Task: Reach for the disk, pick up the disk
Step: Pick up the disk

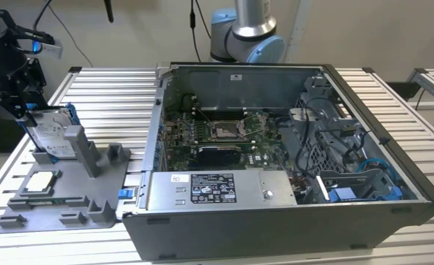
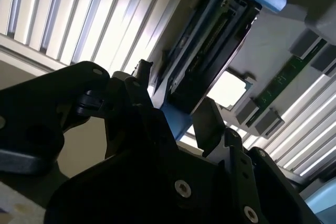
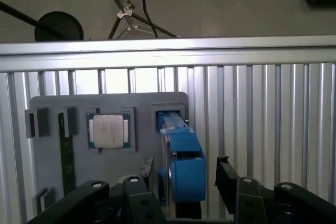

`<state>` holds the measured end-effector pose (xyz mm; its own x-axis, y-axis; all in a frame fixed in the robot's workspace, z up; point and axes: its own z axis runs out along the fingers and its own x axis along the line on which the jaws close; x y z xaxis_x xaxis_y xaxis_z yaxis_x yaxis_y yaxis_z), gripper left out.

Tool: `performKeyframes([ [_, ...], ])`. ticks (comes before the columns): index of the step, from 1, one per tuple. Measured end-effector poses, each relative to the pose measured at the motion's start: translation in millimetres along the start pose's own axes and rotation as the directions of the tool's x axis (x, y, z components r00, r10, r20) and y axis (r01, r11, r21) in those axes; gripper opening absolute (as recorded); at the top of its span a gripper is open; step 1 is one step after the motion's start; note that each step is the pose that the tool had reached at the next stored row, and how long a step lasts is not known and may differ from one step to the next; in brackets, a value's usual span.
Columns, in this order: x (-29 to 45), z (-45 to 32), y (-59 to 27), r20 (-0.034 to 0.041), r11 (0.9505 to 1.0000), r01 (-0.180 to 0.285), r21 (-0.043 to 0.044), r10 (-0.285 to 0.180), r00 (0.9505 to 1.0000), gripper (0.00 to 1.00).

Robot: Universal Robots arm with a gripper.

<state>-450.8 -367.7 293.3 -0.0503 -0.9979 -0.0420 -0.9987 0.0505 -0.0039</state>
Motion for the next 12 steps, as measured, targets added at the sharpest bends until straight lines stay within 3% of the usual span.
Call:
performKeyframes([
  [12,0.6,13.7,0.1,0.0,1.0,0.002,-0.0001,-0.002,1.0,1.0],
])
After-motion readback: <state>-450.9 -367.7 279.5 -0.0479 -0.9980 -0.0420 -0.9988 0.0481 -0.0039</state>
